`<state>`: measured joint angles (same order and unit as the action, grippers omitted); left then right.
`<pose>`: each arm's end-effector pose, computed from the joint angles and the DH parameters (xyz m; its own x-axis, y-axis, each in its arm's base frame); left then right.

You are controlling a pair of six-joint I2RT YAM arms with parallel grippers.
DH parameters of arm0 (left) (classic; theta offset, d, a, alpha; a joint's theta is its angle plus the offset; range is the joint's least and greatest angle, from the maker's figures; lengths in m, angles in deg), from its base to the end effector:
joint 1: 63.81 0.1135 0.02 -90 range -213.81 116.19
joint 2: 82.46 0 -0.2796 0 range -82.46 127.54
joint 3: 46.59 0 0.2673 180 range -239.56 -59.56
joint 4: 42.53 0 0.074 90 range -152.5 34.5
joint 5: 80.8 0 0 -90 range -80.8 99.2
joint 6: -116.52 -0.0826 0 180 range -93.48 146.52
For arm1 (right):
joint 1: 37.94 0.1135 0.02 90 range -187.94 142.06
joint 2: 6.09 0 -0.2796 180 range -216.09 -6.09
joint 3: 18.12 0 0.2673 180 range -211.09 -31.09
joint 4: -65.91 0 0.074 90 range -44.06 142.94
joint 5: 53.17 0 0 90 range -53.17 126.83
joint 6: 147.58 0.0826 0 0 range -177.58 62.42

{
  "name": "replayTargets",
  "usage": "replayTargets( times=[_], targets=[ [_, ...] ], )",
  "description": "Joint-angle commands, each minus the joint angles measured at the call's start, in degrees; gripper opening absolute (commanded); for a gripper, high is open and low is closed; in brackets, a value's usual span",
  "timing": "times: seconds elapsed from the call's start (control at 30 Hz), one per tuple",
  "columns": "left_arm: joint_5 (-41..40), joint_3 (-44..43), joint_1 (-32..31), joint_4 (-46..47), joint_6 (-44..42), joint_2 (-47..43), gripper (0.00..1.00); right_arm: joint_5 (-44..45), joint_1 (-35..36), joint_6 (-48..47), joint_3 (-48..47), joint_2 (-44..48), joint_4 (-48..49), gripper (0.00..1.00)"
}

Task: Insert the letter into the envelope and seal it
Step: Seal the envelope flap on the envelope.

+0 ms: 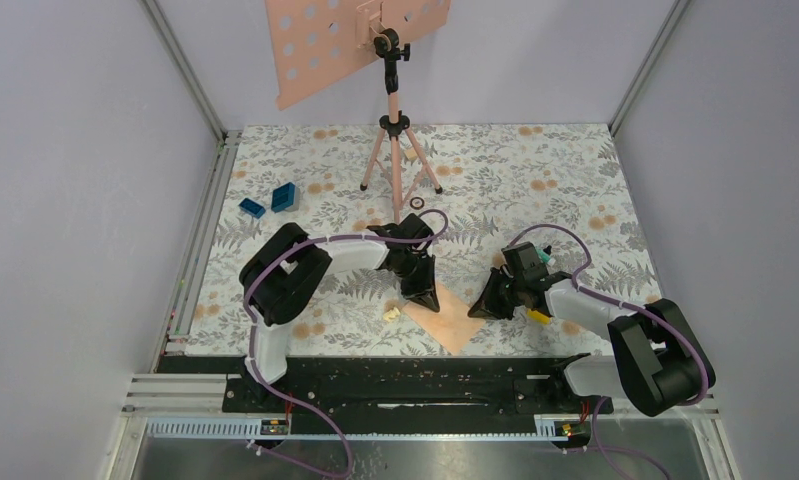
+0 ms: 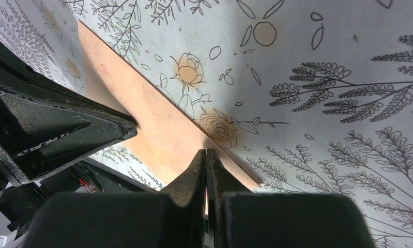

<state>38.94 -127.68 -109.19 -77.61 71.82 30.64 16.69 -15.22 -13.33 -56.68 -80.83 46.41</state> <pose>0.2610 -0.3228 0.0948 -0.9908 0.1254 0.0510 0.0702 0.7983 -0.5981 0.2174 0.1219 0.1003 -0.9237 0.3235 -0.2054 0.1436 0.7892 0.5971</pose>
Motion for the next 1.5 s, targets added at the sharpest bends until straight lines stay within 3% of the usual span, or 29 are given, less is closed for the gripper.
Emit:
replayTargets(
  times=[0.0, 0.33, 0.57, 0.93, 1.2, 1.47],
  targets=[
    [-4.99, 0.54, -0.58, -3.16, -2.1, 0.1, 0.0, 4.35, -0.48, -1.98, 0.02, 0.01, -3.21, 0.0],
    [-6.76, -3.96, -3.43, -3.09, -4.12, -7.8, 0.0, 4.34, -0.49, -2.35, -3.27, 6.94, -7.62, 0.0],
    [-1.82, -4.53, -3.71, 3.19, -1.11, -2.68, 0.0, 1.69, -0.11, -0.52, -4.19, 5.74, -5.47, 0.0],
    [-6.86, -2.37, -2.85, -3.2, -5.22, 2.33, 0.0, 3.75, 0.04, -2.32, -0.92, -0.94, -4.35, 0.0],
    [-6.25, -1.42, -2.66, -3.69, -5.61, -1.03, 0.0, 8.09, -0.3, -4.16, -0.95, 4.17, -10.07, 0.0],
    [-7.66, -1.78, -2.62, -4.09, -5.08, -6.18, 0.0, 16.68, -0.66, -7.39, -7.64, 14.62, -20.75, 0.0]
  ],
)
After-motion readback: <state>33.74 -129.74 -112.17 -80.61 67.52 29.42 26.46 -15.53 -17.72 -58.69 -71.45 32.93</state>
